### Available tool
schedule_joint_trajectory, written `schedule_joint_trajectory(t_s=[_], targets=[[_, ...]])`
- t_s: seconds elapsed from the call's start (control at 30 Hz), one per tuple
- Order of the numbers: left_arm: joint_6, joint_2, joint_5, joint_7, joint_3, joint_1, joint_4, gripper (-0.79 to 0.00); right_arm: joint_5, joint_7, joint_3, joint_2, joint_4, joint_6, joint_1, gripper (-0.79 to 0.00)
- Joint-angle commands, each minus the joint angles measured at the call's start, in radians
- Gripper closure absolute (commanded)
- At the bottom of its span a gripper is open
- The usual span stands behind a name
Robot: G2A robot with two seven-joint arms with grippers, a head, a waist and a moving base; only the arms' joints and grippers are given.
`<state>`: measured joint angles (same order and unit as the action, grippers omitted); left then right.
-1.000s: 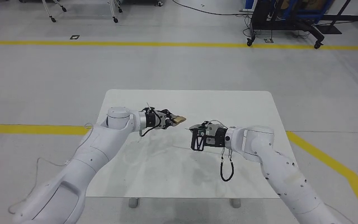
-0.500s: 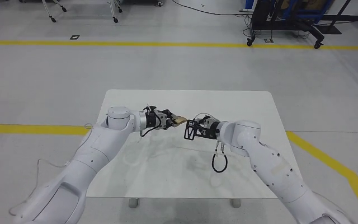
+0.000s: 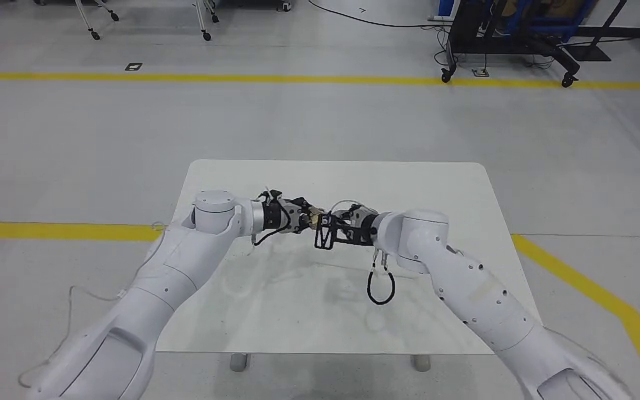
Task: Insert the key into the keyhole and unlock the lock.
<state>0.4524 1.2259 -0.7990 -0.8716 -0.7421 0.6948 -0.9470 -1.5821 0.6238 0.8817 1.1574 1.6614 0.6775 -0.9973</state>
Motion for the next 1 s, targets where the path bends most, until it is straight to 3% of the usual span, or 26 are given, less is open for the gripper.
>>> schedule_joint_trajectory(t_s=[0.0, 0.27, 0.57, 0.97], targets=[[0.005, 0.001, 0.004, 0.001, -0.003, 0.001, -0.002, 0.000, -0.007, -0.007, 0.002, -0.001, 0.010, 0.004, -0.005, 0.000], [0.041, 0.003, 0.035, 0.082, -0.019, 0.008, -0.009, 0.000, -0.056, 0.064, 0.039, -0.012, 0.099, -0.019, -0.059, 0.000], [0.055, 0.009, 0.048, 0.069, -0.025, 0.006, 0.007, 0.000, -0.148, 0.069, 0.074, -0.034, 0.285, 0.031, -0.146, 0.000], [0.044, 0.017, 0.062, 0.036, -0.036, 0.001, 0.033, 0.000, -0.235, -0.028, 0.028, -0.029, 0.238, 0.047, -0.131, 0.000]])
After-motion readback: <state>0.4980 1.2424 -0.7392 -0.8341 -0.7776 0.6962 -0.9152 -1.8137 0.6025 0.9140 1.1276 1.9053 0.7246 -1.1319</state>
